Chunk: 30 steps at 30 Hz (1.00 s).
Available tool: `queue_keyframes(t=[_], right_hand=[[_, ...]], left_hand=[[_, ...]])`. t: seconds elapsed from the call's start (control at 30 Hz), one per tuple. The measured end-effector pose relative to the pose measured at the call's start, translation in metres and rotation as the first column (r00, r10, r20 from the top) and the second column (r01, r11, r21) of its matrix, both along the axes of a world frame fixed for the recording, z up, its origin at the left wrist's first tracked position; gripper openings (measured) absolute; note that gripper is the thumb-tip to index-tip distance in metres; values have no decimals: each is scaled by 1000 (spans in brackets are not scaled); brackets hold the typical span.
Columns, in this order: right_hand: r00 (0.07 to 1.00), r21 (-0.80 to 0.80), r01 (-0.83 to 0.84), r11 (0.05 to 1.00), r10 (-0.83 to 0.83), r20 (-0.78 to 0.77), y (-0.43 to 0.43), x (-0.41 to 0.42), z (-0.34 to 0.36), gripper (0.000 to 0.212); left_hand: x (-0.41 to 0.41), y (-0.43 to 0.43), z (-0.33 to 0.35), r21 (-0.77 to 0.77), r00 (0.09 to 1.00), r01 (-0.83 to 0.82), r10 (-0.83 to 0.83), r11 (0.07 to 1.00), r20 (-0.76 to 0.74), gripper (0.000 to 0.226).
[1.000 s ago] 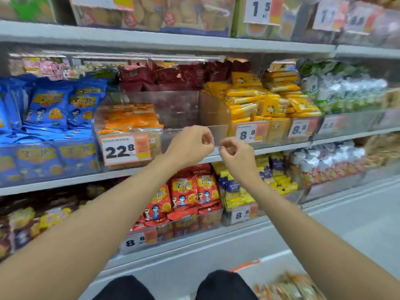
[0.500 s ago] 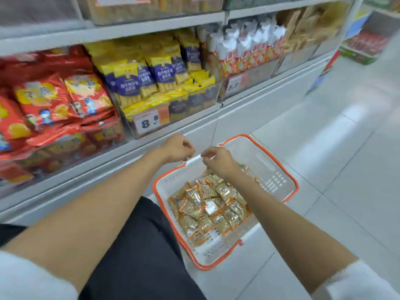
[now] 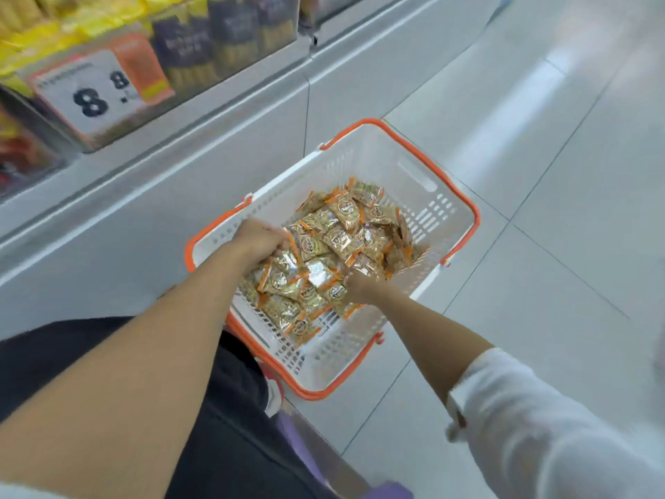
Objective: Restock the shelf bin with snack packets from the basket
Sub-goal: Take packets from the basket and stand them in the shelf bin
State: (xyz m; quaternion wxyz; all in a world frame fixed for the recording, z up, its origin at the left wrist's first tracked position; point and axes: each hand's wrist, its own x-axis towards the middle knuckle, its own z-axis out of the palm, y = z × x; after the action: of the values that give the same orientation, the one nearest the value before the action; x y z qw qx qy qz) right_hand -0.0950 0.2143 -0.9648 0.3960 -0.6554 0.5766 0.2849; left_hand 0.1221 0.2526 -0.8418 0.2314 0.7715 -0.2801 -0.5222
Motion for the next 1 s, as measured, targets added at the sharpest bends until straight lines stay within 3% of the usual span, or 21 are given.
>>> queue_keyframes(t=[0.13,0.2,0.33,0.57,0.7,0.83,1.0], right_hand=[[991,-10,-1,1000,0,-131,16,14,-44,104],[985,-19,-21,1000,18,-172,25,13,-62,110],[915,-45,-269,962,240,-324,40,13,-86,103],[875,-222,-339,914,219,-432,35,22,-94,63],[927,-233,-244,941,156,-341,26,23,-76,41],[997,-247,-38,968,19,-80,13,13,-53,19],[974,-334,192,923,-138,179,8,17,6,28]], left_hand=[[-4,-1,-12,13,998,-15,16,1000,-63,10],[-1,-1,-18,31,995,-43,45,999,-93,9],[6,1,-31,85,993,-65,73,994,-96,18],[2,2,-45,134,991,-71,85,989,-104,17],[2,-1,-38,113,986,-103,116,988,-117,18],[-2,0,-27,100,989,-97,107,990,-104,19],[-5,3,-13,123,978,-140,157,982,-140,22]])
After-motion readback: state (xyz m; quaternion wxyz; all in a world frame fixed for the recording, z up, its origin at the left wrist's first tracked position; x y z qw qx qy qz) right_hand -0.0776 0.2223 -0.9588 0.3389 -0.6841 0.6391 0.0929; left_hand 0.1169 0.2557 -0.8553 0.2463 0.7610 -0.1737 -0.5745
